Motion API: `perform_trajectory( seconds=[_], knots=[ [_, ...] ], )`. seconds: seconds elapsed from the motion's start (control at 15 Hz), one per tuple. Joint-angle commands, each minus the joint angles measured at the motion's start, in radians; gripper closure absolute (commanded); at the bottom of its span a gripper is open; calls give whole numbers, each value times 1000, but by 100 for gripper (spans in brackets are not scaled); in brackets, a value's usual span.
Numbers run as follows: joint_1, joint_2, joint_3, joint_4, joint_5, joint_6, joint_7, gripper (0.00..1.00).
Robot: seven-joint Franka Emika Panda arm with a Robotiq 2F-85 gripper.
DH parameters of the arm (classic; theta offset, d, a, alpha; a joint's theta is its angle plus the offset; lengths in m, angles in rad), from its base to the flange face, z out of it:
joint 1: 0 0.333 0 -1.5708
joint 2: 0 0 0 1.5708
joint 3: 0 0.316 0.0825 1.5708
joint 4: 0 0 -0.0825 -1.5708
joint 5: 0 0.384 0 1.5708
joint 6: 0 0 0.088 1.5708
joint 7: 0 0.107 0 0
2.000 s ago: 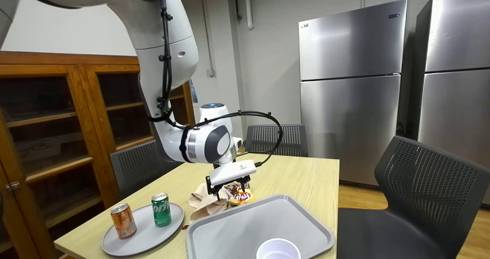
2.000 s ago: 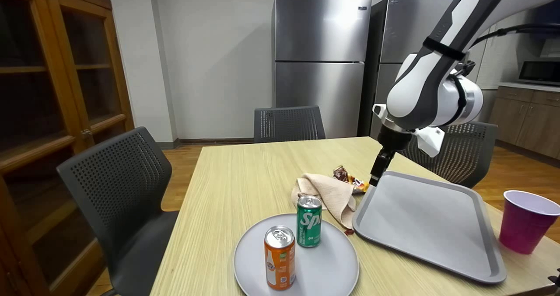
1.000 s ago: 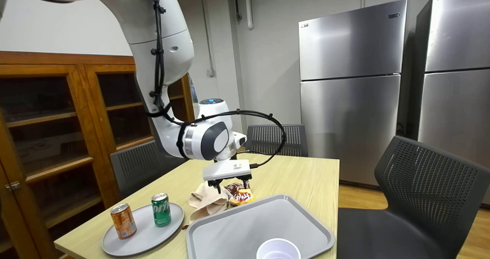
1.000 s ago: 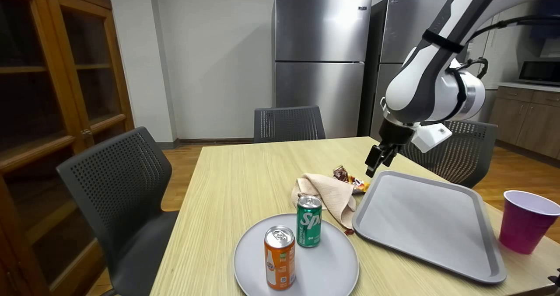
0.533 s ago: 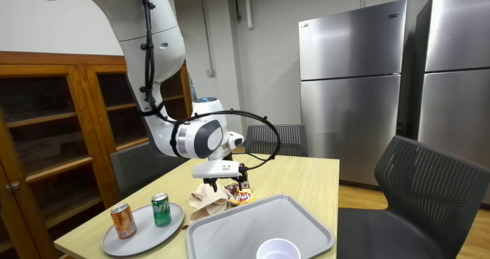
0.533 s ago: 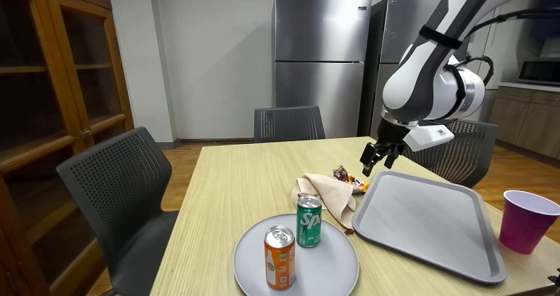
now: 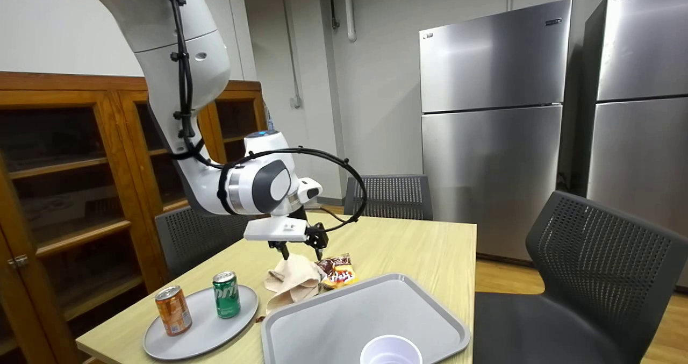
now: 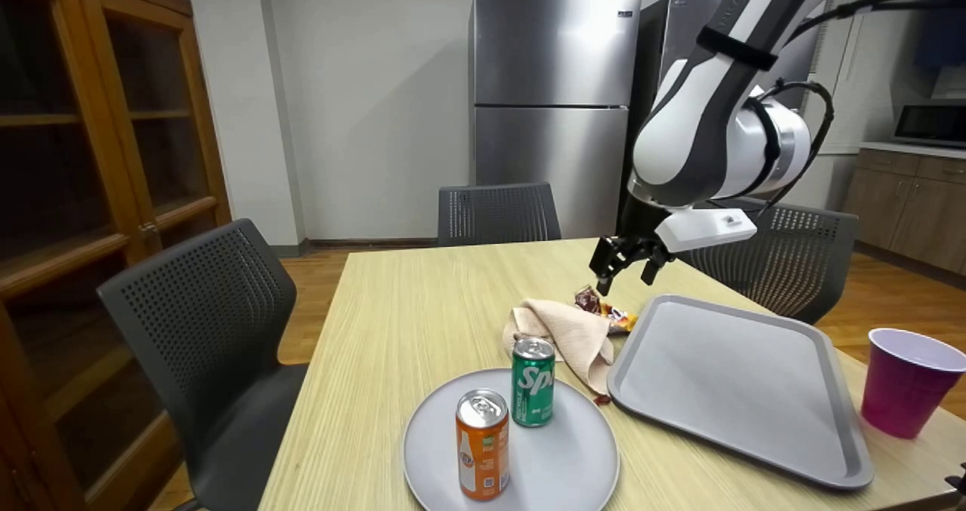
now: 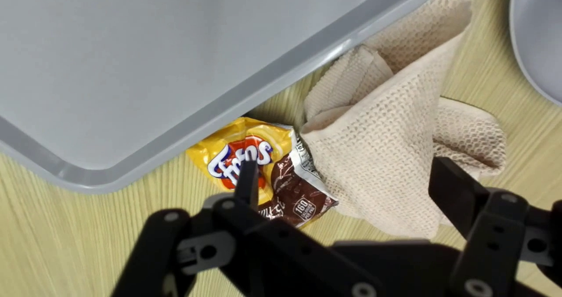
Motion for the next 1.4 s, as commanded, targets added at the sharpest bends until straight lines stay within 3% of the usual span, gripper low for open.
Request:
perform_trajectory(
  seconds=[0.0, 0.6, 1.13, 1.33],
  knots=[
    [99, -47, -52, -25, -14, -39, 95, 0],
    [249, -70, -94, -33, -44, -58, 190, 0],
    [309, -85, -88, -21, -47, -96, 264, 0],
    [313, -74, -57, -10, -32, -113, 277, 0]
  ],
)
